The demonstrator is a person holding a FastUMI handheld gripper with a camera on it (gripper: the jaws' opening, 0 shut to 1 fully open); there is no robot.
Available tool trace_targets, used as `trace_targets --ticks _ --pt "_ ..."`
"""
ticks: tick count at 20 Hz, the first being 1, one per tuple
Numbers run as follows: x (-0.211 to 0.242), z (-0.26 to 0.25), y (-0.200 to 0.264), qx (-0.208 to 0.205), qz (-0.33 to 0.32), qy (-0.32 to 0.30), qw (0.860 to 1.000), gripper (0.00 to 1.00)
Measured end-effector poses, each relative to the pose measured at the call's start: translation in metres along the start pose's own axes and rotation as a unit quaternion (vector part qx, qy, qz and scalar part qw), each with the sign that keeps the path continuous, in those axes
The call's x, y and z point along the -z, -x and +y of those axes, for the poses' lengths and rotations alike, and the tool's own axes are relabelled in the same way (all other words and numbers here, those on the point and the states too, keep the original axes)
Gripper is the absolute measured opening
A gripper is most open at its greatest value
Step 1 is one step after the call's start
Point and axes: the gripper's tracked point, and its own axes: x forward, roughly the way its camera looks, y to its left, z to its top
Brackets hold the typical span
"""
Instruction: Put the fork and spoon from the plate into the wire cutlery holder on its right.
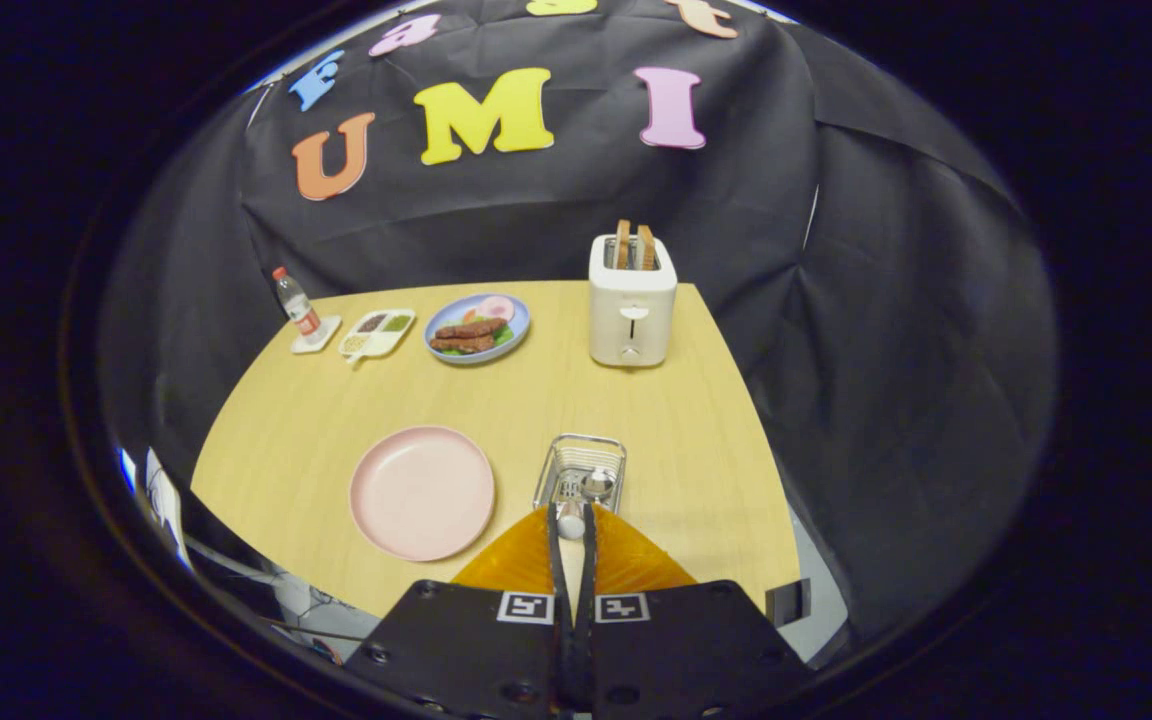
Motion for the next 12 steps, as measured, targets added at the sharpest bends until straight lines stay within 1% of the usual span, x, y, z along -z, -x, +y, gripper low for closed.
trace_targets --ticks 5,12 --pt "0.004 0.0 -0.02 0.009 0.021 0.003 1.0 0.0" --pt "0.006 0.004 -0.035 0.024 -0.003 0.015 1.0 0.0"
